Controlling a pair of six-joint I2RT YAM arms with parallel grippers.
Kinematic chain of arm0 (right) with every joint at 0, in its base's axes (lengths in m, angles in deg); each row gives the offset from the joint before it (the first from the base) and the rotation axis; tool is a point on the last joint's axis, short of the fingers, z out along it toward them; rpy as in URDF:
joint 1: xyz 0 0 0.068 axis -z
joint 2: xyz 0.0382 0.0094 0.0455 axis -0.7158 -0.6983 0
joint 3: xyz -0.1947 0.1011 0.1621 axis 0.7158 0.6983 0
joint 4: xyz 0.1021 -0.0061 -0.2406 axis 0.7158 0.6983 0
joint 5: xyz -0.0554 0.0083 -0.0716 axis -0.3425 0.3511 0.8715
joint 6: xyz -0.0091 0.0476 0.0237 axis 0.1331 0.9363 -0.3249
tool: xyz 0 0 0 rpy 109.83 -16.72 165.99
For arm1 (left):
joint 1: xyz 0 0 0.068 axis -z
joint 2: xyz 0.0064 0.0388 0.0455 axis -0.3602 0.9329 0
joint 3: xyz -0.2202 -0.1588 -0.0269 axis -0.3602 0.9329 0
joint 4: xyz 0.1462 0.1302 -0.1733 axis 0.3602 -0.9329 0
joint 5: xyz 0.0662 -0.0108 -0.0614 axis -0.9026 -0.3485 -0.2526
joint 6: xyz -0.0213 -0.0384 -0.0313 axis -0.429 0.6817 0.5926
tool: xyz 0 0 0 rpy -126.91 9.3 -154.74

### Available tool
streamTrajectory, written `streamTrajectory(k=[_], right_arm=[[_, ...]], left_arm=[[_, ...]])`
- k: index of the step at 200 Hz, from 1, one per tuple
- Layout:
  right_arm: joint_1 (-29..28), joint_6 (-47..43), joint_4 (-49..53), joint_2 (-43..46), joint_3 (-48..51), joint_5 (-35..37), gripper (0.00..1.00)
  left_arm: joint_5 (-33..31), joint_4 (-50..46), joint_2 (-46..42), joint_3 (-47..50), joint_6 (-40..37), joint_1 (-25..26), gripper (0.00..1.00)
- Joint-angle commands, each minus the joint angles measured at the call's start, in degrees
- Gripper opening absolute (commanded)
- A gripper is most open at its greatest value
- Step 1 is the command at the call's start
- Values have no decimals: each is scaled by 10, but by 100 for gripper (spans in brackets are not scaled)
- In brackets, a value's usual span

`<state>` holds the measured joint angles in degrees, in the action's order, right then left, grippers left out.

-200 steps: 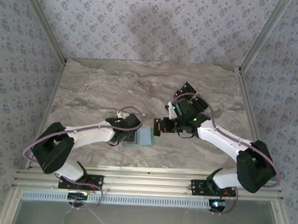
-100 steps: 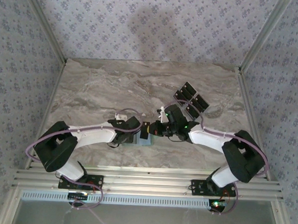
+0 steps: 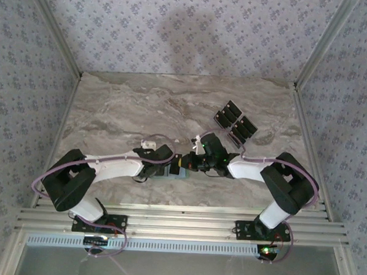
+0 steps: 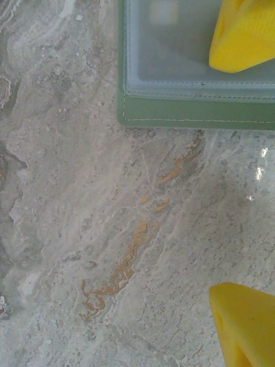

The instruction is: Put the credit cards into the card holder

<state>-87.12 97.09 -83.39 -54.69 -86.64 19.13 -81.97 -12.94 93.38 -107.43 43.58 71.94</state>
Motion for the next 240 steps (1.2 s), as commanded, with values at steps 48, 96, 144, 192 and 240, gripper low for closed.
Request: streamTrajectory(k=[48,96,144,192,240], right_arm=[[-5,20,-47,-30,8,-16,0],[-3,18,-53,-38,16,-14,0],[0,19,-58,-37,30,-12,0],[3,18,-62,-35,40,-13,0],[4,18,-66,-46,38,-18,0]], left_arm=[[-2,-29,6,25,6,7,95],[-3,-29,6,25,6,8,95],[-4,-30,5,26,6,8,95],[-6,-31,3,27,6,8,95],[-7,-30,3,27,7,8,95]])
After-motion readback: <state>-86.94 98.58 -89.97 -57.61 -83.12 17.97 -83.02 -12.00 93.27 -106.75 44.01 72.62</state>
